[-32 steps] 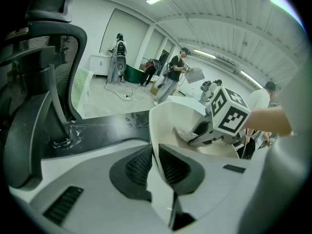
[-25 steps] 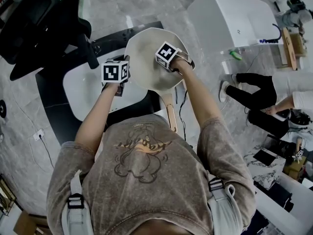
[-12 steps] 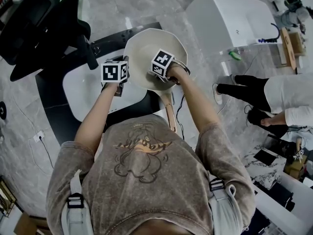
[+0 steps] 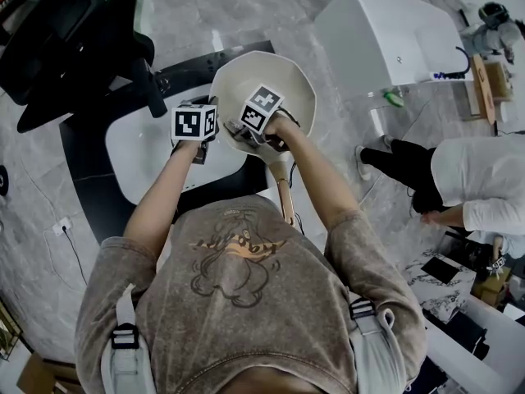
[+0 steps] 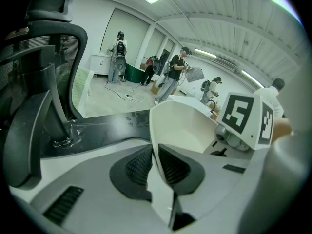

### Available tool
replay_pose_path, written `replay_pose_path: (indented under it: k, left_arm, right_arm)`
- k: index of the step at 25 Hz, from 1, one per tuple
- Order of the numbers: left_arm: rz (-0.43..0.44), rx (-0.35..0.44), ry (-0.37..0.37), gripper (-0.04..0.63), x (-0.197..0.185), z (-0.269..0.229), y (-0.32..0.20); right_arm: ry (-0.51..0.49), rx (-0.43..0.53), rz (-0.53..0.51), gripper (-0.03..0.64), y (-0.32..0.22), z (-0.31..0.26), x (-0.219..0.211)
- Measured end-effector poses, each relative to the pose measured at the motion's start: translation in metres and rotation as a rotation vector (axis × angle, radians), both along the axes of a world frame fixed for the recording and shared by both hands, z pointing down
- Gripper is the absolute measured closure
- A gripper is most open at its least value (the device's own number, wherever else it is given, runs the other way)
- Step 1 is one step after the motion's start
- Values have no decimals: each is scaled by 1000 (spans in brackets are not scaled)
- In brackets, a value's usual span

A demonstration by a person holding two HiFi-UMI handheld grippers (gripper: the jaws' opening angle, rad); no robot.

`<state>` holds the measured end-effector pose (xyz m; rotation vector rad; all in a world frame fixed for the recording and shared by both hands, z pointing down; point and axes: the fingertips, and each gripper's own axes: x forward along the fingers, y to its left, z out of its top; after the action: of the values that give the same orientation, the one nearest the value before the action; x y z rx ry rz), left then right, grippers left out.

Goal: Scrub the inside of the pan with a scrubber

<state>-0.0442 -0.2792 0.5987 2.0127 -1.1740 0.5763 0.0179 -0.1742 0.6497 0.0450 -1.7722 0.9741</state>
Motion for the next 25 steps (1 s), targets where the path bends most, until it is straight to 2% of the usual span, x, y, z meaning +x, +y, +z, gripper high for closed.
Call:
replay_pose_path:
  k: [9, 14, 20, 25]
  left_arm:
    - [0, -11, 17, 549, 0, 0, 0]
    - [5, -8, 15, 549, 0, 0, 0]
    - [8, -16, 22, 549, 1, 1, 2]
    - [17, -17, 23, 548, 1, 2, 2]
  right_arm:
    - [-89, 55, 143, 543, -35, -2, -31]
    - [-148, 80, 264, 543, -61, -4, -41]
    - [-173, 172, 348, 545, -98, -11, -48]
    - [-195, 273, 468, 543, -136, -21, -44]
